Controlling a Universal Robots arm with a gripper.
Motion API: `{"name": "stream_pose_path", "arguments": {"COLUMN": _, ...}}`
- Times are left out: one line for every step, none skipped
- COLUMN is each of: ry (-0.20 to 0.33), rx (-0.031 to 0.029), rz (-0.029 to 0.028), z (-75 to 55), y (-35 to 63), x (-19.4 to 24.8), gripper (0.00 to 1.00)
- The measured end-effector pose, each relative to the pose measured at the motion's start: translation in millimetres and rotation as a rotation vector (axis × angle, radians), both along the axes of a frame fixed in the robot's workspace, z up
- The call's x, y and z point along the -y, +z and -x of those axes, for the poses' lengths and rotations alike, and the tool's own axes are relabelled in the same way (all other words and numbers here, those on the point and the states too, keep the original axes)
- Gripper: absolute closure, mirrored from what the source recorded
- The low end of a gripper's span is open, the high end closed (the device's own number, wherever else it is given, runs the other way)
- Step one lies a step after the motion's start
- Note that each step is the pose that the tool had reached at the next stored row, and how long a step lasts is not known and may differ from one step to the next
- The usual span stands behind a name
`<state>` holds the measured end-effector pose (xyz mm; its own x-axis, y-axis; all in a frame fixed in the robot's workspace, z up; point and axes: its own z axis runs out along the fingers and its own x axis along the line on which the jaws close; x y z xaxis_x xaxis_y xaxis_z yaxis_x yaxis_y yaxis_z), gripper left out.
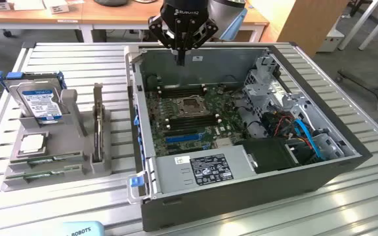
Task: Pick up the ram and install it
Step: 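Reach for the ram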
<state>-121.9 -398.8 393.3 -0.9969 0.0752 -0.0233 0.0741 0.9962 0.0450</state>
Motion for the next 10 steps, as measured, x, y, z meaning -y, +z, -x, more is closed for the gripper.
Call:
{"name": "stream_pose_path", "arguments": {"ry": 0.000, "rx": 0.0000, "rz": 0.0000, "z": 0.0, "y": 0.0, "x": 0.0, "gripper": 0.90}}
{"name": "stream_pose_path", "arguments": {"ry": 0.000, "rx": 0.0000, "rz": 0.0000, "z": 0.0, "y": 0.0, "x": 0.0, "gripper": 0.90}}
{"name": "stream_pose_path", "arguments": {"ry": 0.000, "rx": 0.0000, "rz": 0.0000, "z": 0.0, "y": 0.0, "x": 0.0, "gripper": 0.90}}
{"name": "stream_pose_path", "arguments": {"ry": 0.000, "rx": 0.0000, "rz": 0.0000, "z": 0.0, "y": 0.0, "x": 0.0, "gripper": 0.90}}
{"name": "stream_pose_path", "arguments": {"ry": 0.000, "rx": 0.0000, "rz": -0.0001, "z": 0.0, "y": 0.0, "x": 0.0, "gripper": 0.90}}
{"name": "stream_pose_path", "arguments": {"ry": 0.000, "rx": 0.0000, "rz": 0.0000, "z": 0.0, "y": 0.0, "x": 0.0, "gripper": 0.90}}
{"name": "stream_pose_path", "arguments": {"ry": 0.000, "rx": 0.0000, "rz": 0.0000, "z": 0.0, "y": 0.0, "x": 0.0, "gripper": 0.90}}
{"name": "stream_pose_path", "arguments": {"ry": 0.000, "rx": 0.0000, "rz": 0.0000, "z": 0.0, "y": 0.0, "x": 0.0, "gripper": 0.90}}
{"name": "stream_pose_path", "arguments": {"ry": 0.000, "rx": 0.0000, "rz": 0.0000, "z": 0.0, "y": 0.0, "x": 0.0, "gripper": 0.90}}
{"name": "stream_pose_path", "arguments": {"ry": 0.000, "rx": 0.0000, "rz": 0.0000, "z": 0.0, "y": 0.0, "x": 0.0, "gripper": 0.90}}
